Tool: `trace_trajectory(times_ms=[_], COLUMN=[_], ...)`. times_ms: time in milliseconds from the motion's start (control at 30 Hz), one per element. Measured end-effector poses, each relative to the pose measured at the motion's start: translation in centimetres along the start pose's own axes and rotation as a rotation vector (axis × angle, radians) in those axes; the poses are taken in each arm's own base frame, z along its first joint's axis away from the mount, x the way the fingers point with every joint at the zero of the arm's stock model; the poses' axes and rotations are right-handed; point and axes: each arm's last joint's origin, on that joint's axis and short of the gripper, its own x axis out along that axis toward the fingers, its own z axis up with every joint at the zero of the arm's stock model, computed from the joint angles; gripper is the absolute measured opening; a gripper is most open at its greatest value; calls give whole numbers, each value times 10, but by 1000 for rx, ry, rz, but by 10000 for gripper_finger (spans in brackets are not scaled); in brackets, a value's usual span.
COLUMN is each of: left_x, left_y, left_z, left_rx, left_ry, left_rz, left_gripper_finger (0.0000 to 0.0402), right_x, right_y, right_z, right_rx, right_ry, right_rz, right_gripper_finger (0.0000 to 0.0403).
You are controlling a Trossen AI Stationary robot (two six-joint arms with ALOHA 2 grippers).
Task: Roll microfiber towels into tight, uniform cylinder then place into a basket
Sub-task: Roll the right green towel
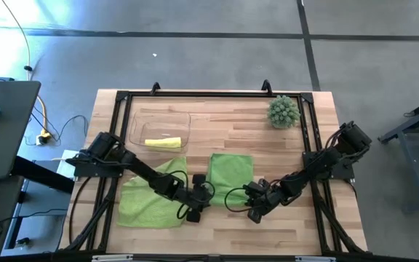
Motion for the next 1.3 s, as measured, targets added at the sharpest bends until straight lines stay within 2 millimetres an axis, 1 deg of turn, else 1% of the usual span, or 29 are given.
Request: trace_trajectory(times_ms=[100,200,333,400,500,600,800,900,1000,1133,1233,1300], left_x=[1,1,3,3,4,6,7,7,7,8,8,8], left_y=[0,2,5,6,9,13,18,19,22,24,26,27], left_z=[-1,-2,0,0,1,2,2,4,3,2,3,3], left_rx=[-60,-191,-333,-374,-419,-437,-457,-459,-464,-481,-497,-511], left_ry=[5,19,47,71,98,115,122,105,111,130,136,139], left_rz=[5,-16,-116,-189,-274,-313,-328,-323,-322,-336,-352,-356], left_gripper_finger=[143,100,32,11,13,10,5,4,4,4,4,4], right_x=[0,0,0,0,-3,-12,-43,-54,-57,-56,-58,-61], right_y=[0,1,3,4,5,7,10,14,18,18,20,29], right_z=[0,0,1,1,2,6,15,12,3,-5,-7,-10], right_rx=[-3,-2,0,1,-23,-49,-118,-204,-304,-349,-356,-401], right_ry=[-3,-2,9,14,21,8,-43,-80,-104,-70,-26,-69], right_rz=[5,13,39,55,75,101,142,139,123,110,158,218], right_gripper_finger=[0,0,0,0,0,0,0,4,34,110,156,169])
